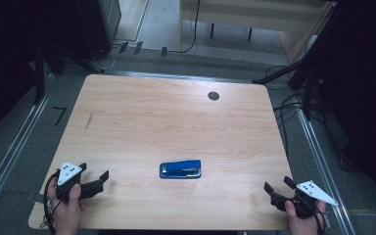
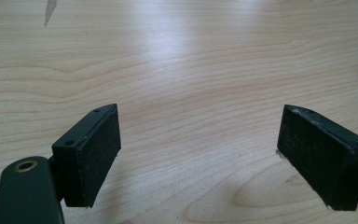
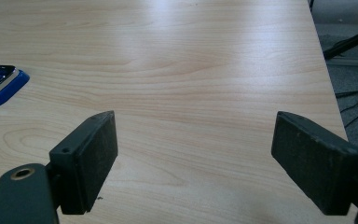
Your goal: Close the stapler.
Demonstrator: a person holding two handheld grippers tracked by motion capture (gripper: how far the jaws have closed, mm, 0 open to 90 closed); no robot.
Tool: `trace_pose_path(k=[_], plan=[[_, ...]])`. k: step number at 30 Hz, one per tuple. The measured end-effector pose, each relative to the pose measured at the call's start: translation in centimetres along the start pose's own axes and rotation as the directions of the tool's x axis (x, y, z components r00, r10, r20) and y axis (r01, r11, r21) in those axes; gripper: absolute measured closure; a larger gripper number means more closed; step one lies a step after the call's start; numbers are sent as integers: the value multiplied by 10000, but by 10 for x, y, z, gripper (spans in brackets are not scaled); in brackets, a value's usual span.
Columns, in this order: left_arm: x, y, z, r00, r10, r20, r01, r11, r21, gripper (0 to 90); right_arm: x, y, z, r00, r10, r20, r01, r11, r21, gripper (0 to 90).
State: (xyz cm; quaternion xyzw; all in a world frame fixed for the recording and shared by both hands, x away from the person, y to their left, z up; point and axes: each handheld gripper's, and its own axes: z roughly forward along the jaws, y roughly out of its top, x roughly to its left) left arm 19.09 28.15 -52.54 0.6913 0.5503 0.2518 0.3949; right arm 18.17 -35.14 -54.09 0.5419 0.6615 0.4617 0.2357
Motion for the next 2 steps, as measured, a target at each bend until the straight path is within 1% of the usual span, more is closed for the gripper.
trace_pose_path(k=[2], plan=[[0, 0, 1, 10000, 10, 11, -10, 10000, 38, 137, -1, -1, 0, 10000, 21, -17, -21, 10000, -7, 147]])
